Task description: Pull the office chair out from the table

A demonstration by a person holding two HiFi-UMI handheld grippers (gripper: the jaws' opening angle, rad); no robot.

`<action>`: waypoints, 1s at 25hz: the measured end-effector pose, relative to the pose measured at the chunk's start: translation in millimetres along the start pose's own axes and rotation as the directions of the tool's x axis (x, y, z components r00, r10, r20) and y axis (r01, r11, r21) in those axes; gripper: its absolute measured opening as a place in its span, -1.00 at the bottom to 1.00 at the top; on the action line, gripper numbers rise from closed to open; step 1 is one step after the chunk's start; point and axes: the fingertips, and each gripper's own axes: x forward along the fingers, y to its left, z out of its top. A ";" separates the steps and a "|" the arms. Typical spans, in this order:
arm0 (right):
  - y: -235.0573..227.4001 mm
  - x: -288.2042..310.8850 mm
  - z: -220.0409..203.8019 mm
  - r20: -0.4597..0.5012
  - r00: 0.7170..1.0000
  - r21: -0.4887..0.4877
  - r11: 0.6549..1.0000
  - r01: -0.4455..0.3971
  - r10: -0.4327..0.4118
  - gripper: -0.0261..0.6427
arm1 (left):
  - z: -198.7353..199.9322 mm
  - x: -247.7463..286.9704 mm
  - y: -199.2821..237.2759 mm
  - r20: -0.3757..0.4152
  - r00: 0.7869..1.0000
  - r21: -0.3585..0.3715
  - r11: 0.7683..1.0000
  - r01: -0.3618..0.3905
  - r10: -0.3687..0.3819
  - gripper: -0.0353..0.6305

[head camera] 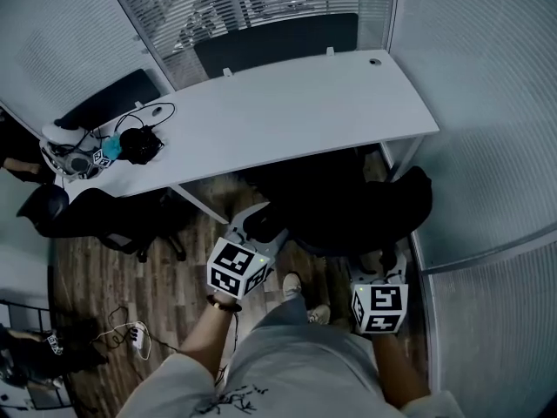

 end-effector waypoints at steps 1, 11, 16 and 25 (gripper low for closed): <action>0.0 -1.2 -0.9 0.001 1.000 -0.001 1.000 -0.002 0.002 -0.10 | -0.7 -1.0 -1.5 0.002 1.000 0.000 1.000 -0.006 0.006 -0.22; -2.9 -16.3 -13.5 0.017 1.000 -0.011 1.000 -0.019 0.019 -0.10 | -9.1 -9.3 -20.0 0.007 0.999 -0.007 0.999 -0.044 0.044 -0.22; 3.3 -23.5 -14.5 0.021 0.999 -0.016 1.000 -0.027 0.028 -0.10 | -10.9 -18.9 -23.2 0.013 0.998 -0.015 0.998 -0.058 0.058 -0.22; 16.9 -42.7 -29.0 0.020 0.999 -0.015 0.999 -0.030 0.030 -0.10 | -25.0 -40.0 -36.9 0.018 0.998 -0.017 0.998 -0.059 0.060 -0.22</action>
